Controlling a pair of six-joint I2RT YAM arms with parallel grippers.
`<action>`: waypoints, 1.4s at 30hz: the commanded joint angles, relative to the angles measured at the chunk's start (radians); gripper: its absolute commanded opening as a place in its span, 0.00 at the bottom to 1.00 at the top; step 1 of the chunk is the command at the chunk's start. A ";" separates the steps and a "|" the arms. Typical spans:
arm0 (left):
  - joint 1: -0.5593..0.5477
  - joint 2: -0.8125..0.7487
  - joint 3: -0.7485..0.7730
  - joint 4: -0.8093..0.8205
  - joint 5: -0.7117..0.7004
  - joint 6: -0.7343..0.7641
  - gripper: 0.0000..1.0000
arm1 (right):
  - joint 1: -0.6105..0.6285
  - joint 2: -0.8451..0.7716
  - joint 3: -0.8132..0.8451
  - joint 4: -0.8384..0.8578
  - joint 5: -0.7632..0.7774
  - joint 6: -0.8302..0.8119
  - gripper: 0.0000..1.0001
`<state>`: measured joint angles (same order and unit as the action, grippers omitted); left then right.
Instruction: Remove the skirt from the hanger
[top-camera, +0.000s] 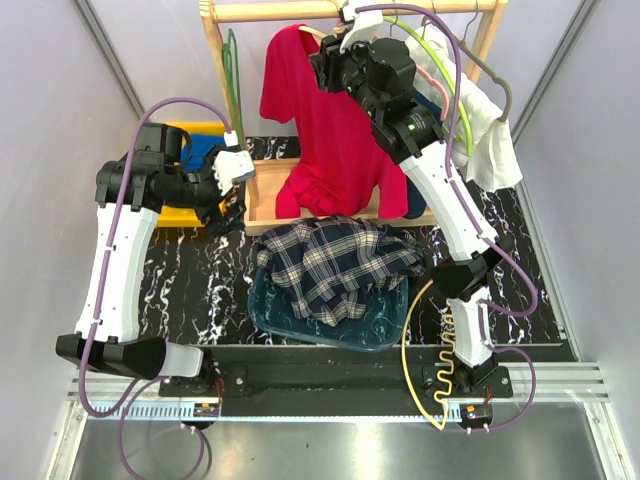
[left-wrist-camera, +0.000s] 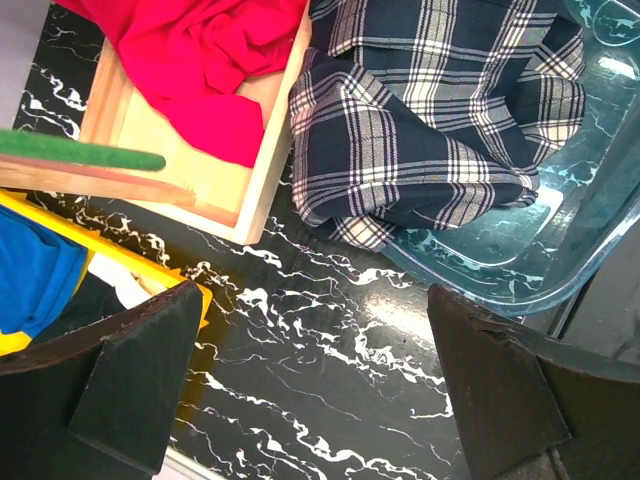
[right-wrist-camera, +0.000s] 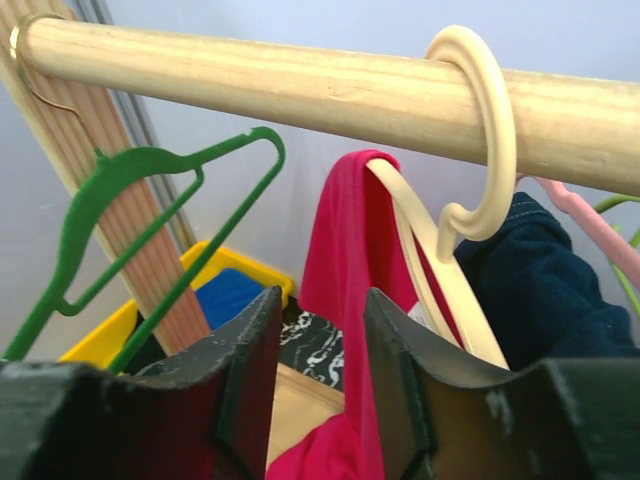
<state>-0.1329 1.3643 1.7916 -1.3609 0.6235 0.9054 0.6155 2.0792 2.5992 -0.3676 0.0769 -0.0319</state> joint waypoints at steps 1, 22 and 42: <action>-0.001 -0.010 0.042 -0.110 -0.010 0.018 0.99 | -0.005 -0.002 0.039 0.039 -0.043 0.072 0.44; 0.001 -0.008 0.002 -0.103 0.018 0.029 0.99 | -0.040 -0.157 -0.042 0.079 -0.040 0.026 0.77; 0.001 -0.016 -0.017 -0.104 0.016 0.029 0.99 | -0.077 0.001 -0.014 0.048 -0.069 0.047 0.76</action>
<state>-0.1329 1.3643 1.7771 -1.3613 0.6239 0.9207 0.5533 2.0590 2.5359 -0.3080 0.0128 0.0124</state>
